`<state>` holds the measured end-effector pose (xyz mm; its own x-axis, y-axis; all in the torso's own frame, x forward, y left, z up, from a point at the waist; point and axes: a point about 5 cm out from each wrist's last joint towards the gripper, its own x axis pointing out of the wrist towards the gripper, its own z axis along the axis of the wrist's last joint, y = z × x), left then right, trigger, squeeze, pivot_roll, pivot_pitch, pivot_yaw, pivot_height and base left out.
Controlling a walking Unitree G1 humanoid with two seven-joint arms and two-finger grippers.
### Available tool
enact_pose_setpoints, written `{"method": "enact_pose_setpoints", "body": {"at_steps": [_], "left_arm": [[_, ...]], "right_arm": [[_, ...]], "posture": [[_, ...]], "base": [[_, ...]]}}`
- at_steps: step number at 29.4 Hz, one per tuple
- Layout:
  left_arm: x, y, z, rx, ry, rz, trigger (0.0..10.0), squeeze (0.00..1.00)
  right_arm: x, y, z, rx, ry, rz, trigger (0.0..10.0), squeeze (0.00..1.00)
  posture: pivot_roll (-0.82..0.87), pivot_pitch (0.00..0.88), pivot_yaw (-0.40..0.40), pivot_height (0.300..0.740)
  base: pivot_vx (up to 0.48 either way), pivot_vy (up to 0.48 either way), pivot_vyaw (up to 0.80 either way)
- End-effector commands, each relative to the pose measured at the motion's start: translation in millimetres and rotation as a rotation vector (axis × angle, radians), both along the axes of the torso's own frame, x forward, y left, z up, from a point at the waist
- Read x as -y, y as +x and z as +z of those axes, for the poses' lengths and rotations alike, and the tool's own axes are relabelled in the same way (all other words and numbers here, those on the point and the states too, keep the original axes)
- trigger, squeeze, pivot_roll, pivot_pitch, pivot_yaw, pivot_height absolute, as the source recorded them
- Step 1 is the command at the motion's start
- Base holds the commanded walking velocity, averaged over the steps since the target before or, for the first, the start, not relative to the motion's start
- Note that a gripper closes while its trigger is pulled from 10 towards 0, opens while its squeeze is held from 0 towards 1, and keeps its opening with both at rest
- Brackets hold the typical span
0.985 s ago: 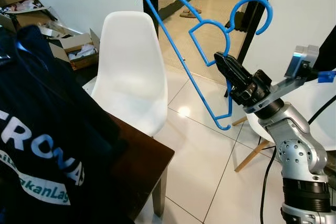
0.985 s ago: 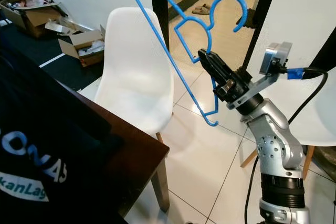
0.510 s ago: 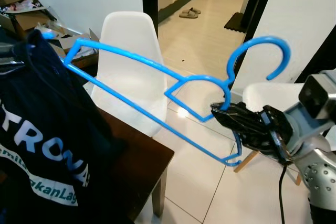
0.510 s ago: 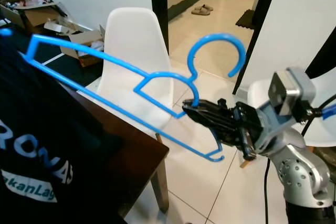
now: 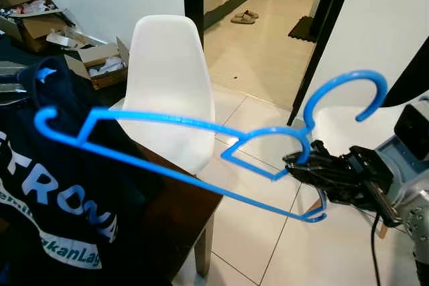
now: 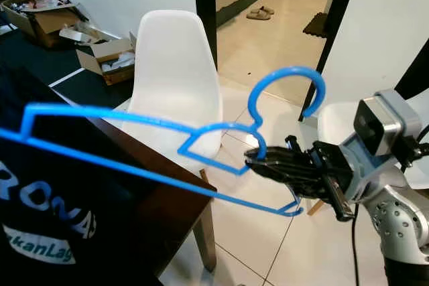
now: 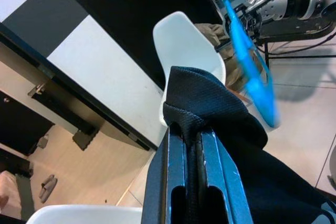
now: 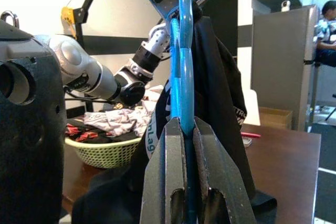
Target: Hang hanger
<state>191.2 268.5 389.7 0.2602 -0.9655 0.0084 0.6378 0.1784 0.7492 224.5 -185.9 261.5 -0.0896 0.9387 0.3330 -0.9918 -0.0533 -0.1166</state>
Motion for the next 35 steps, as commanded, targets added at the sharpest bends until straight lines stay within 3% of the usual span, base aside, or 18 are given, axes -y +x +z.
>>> {"method": "enact_pose_setpoints", "body": {"at_steps": [1, 11, 21, 28, 35], "left_arm": [[-0.6, -6.7, 9, 0.022, 0.028, 0.001, 10.0, 0.0], [-0.2, -8.1, 12, 0.027, 0.031, -0.015, 10.0, 0.0], [1.9, -9.5, 12, 0.016, 0.04, -0.032, 10.0, 0.0], [2.2, -9.4, 11, 0.014, 0.039, -0.035, 10.0, 0.0], [6.7, -7.6, 10, 0.009, 0.036, -0.056, 10.0, 0.0]], "right_arm": [[3.5, -1.7, -1, -0.011, -0.005, 0.005, 10.0, 0.0], [11.4, -1.7, -5, -0.031, -0.026, -0.035, 10.0, 0.0], [17.6, 2.0, 4, -0.009, 0.013, -0.067, 10.0, 0.0], [17.8, 2.0, 4, -0.008, 0.008, -0.068, 10.0, 0.0], [9.1, 1.5, -1, -0.003, -0.071, -0.055, 10.0, 0.0]], "posture": [[0.07, 0.087, 0.013, 0.74], [0.06, 0.096, 0.016, 0.74], [0.06, 0.099, 0.015, 0.74], [0.06, 0.1, 0.015, 0.74], [0.06, 0.102, 0.015, 0.74]], "base": [[0.0, 0.0, 0.0], [0.0, 0.0, 0.0], [0.0, 0.0, 0.0], [0.0, 0.0, 0.0], [0.0, 0.0, 0.0]]}}
